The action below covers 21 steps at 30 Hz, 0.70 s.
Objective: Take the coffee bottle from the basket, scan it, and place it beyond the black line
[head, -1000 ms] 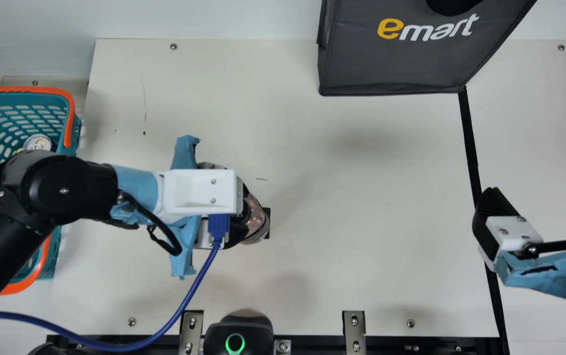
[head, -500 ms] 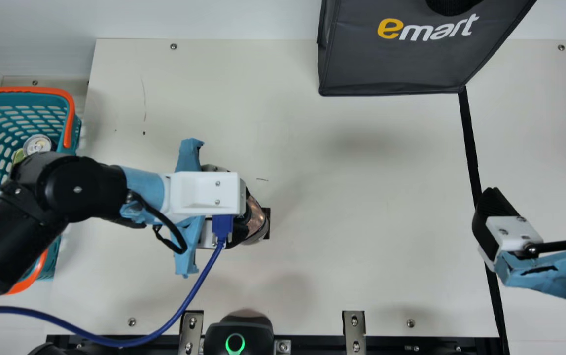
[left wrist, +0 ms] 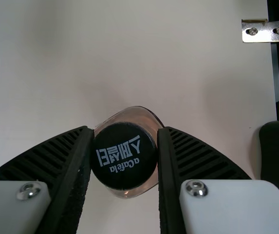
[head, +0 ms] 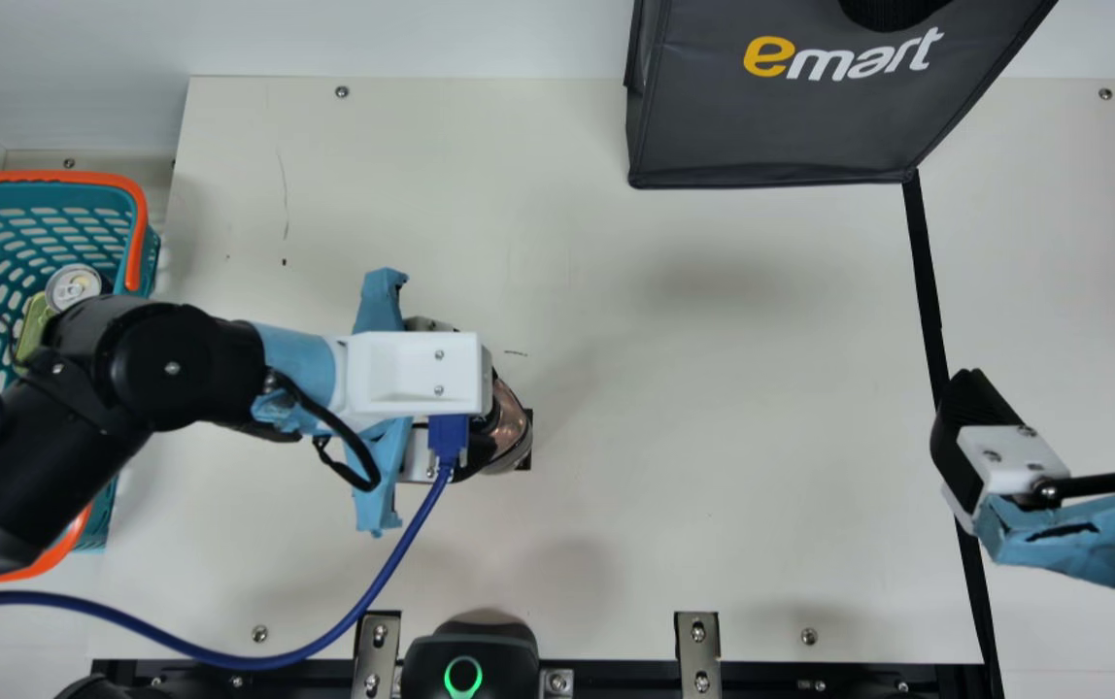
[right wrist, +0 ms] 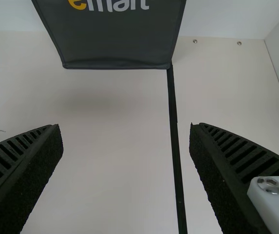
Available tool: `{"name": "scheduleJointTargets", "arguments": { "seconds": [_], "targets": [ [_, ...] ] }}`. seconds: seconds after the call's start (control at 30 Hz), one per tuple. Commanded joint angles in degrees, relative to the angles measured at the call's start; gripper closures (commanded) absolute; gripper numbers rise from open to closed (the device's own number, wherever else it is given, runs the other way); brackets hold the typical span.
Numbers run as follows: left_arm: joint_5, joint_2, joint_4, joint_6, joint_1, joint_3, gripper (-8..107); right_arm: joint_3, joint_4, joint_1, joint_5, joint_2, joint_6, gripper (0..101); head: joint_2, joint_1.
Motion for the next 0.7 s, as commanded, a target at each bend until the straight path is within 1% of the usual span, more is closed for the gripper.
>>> {"name": "scheduleJointTargets", "arguments": {
  "seconds": [0.0,0.2,0.43,0.67],
  "targets": [
    [-0.1,0.2,0.1,-0.1,0.0,0.0,28,0.0,0.0,0.0,0.0,0.0,0.0,10,0.1,-0.9],
    [-0.6,0.5,0.1,-0.3,0.0,-0.2,9,0.0,0.0,0.0,0.0,0.0,0.0,10,0.1,-0.9],
    [-0.6,0.4,0.0,-2.0,0.4,-0.7,9,0.0,0.0,0.0,0.0,0.0,0.0,10,0.1,-0.9],
    [0.0,-0.7,0.0,-7.5,0.6,-1.6,9,0.0,0.0,0.0,0.0,0.0,0.0,10,0.1,-0.9]
  ]
}}
